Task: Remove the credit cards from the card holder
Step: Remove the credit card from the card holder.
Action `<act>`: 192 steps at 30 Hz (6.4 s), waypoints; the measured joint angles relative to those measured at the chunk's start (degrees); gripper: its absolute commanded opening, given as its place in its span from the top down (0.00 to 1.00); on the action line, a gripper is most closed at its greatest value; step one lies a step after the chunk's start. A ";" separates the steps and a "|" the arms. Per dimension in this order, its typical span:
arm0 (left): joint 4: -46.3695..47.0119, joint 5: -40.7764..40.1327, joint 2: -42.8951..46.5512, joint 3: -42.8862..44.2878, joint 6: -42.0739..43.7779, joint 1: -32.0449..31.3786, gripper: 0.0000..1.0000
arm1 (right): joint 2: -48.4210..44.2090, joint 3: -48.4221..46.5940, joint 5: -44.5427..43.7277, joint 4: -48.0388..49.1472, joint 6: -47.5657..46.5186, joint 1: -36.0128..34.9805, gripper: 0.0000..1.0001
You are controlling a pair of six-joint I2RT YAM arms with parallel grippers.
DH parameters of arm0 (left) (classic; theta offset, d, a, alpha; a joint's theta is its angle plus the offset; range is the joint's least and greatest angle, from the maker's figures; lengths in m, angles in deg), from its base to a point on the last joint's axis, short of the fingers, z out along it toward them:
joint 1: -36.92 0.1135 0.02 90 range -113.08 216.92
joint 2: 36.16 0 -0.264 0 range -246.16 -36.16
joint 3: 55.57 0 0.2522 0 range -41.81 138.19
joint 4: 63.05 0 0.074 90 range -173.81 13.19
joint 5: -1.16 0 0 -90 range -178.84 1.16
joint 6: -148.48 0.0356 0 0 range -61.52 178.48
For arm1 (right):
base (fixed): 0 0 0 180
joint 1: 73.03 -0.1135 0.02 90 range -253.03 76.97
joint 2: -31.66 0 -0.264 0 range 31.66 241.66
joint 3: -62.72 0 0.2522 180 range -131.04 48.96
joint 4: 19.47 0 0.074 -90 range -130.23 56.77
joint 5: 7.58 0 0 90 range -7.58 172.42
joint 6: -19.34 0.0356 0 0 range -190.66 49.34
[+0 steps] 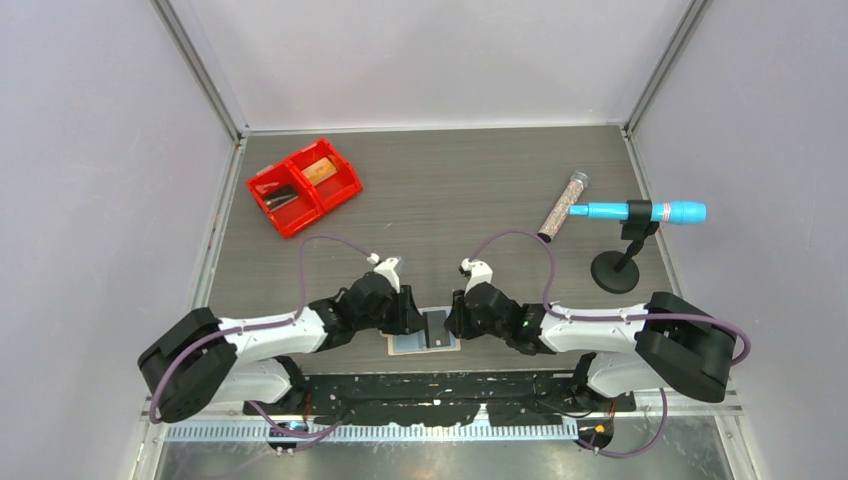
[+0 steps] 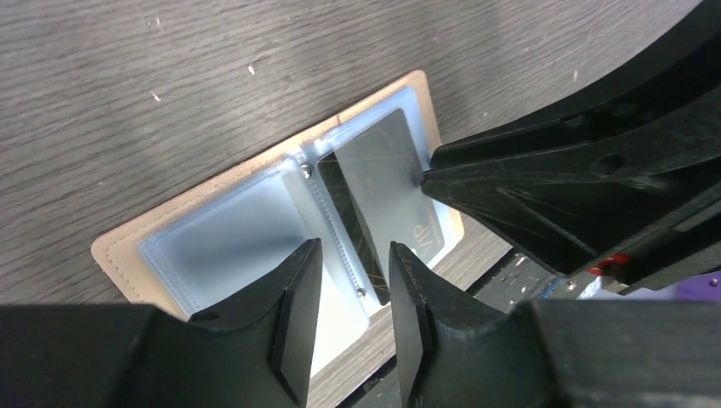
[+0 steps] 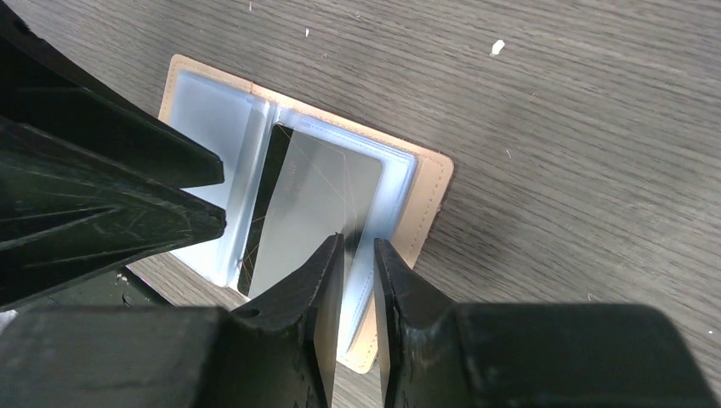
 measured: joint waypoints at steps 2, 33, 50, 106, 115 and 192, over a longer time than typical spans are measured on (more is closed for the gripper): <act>1.09 0.02 -1.14 -0.57 0.00 -0.07 0.63 | 0.00 0.46 0.04 0.72 0.35 0.00 0.76; 11.32 1.18 -8.13 -1.95 -4.11 -0.04 0.69 | -0.02 1.46 -0.02 2.27 1.70 0.15 0.79; 12.04 1.18 -7.19 -3.06 -7.74 -0.04 1.00 | -0.17 1.70 -0.07 2.36 1.70 0.15 0.79; 8.94 4.85 -1.20 -3.72 -5.07 1.22 0.97 | -1.55 2.38 -0.50 0.81 1.64 0.81 0.79; 9.79 6.21 -0.92 -4.39 -4.46 2.01 1.00 | -1.55 2.38 -0.50 0.79 1.44 0.81 0.79; 6.01 9.88 4.50 -6.54 -1.42 5.57 1.00 | -3.26 -0.52 3.76 -0.79 2.32 -0.52 0.61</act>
